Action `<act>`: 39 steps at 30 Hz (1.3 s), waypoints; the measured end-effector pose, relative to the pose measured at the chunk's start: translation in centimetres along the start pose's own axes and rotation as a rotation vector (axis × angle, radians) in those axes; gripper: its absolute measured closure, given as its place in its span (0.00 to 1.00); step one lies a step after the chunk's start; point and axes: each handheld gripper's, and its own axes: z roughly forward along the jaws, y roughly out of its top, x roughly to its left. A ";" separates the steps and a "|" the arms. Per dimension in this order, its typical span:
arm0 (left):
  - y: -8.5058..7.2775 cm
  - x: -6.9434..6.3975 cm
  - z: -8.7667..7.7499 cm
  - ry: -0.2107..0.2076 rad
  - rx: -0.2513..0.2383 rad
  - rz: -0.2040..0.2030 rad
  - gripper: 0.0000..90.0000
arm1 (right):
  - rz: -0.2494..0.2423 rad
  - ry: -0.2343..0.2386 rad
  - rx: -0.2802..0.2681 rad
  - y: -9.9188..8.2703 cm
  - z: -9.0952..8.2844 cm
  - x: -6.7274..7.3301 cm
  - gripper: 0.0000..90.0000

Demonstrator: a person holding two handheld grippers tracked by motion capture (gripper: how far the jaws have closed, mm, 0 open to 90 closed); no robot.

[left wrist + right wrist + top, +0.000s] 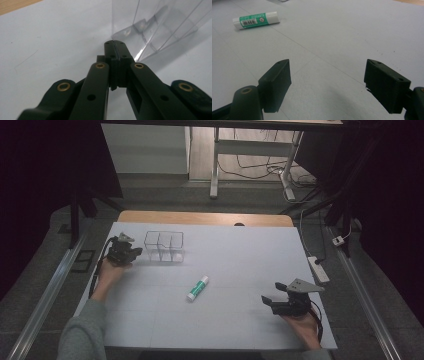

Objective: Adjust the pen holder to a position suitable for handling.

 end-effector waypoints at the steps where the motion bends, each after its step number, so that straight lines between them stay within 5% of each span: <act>1: 0.1 0.1 0.1 -0.003 -0.001 -0.001 0.98 | 0.000 0.000 0.000 0.0 0.0 0.0 0.23; 18: 0.6 0.7 1.5 -0.045 -0.019 0.005 0.99 | 0.002 -0.004 -0.010 0.0 0.1 0.0 0.24; 39: 1.2 -0.4 1.9 -0.064 -0.017 0.047 0.99 | -0.003 -0.005 -0.001 0.0 0.2 0.0 0.24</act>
